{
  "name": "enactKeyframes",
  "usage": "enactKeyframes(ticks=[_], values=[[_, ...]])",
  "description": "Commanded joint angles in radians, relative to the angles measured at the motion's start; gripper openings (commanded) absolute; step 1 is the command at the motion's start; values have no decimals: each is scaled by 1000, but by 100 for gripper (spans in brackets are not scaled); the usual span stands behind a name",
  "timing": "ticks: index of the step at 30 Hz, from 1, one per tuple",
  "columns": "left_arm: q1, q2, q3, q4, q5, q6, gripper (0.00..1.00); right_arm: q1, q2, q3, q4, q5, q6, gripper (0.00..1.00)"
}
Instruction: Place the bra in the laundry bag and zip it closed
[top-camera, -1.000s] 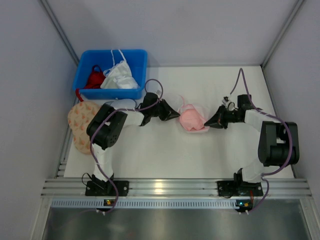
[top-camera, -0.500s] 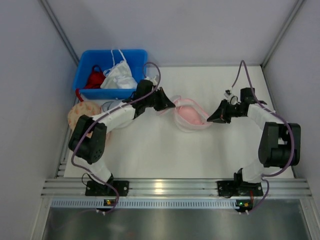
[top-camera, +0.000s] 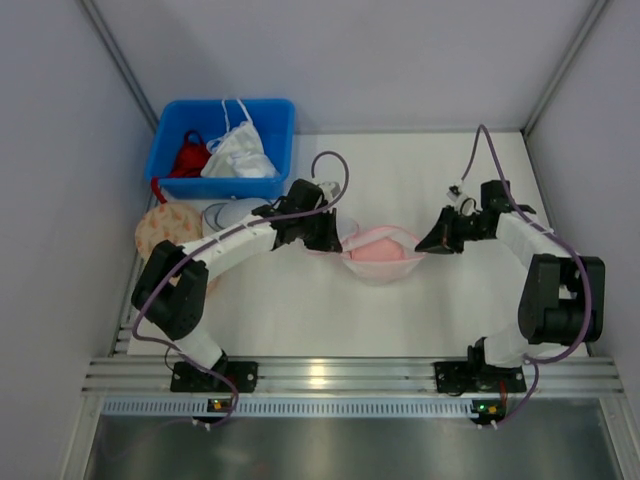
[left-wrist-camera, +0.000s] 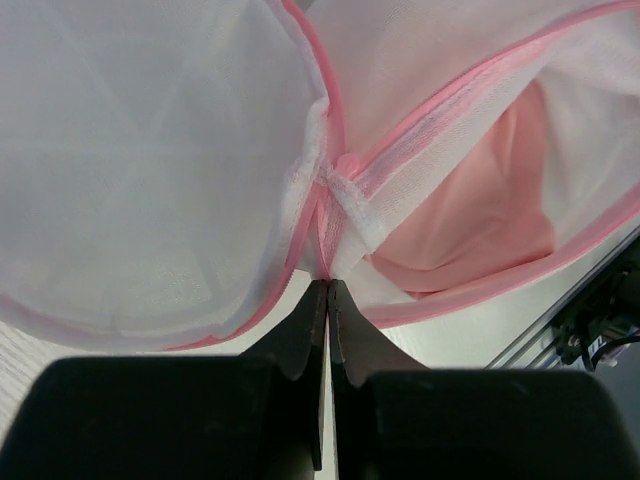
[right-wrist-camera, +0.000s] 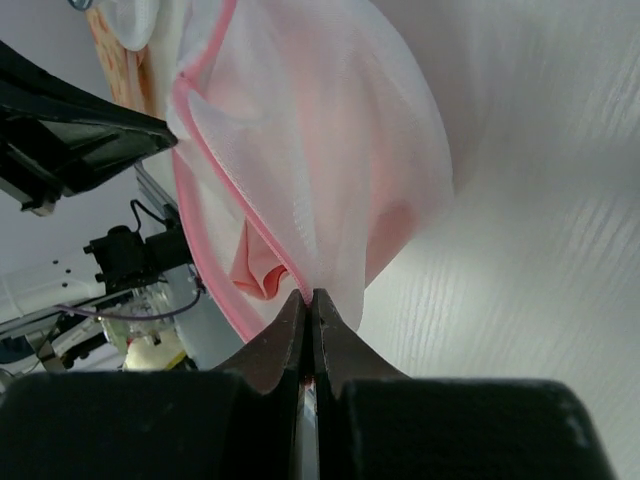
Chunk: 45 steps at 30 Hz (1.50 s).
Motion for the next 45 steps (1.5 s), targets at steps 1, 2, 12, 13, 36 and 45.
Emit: enactKeyframes(ticks=[1, 2, 12, 13, 36, 45], values=[[2, -3, -10, 7, 32, 47, 5, 8, -57, 0, -24, 10, -44, 0], [3, -20, -14, 13, 40, 44, 11, 8, -63, 6, -33, 17, -52, 0], [118, -245, -163, 98, -121, 113, 58, 8, -79, 23, -62, 31, -76, 7], [123, -233, -156, 83, -152, 133, 58, 8, -80, 26, -65, 30, -76, 9], [316, 281, 65, 145, 93, 228, 34, -64, -116, 95, -168, 57, -156, 88], [318, 307, 78, 158, 120, 222, 0, -129, -106, 157, -228, 53, -205, 86]])
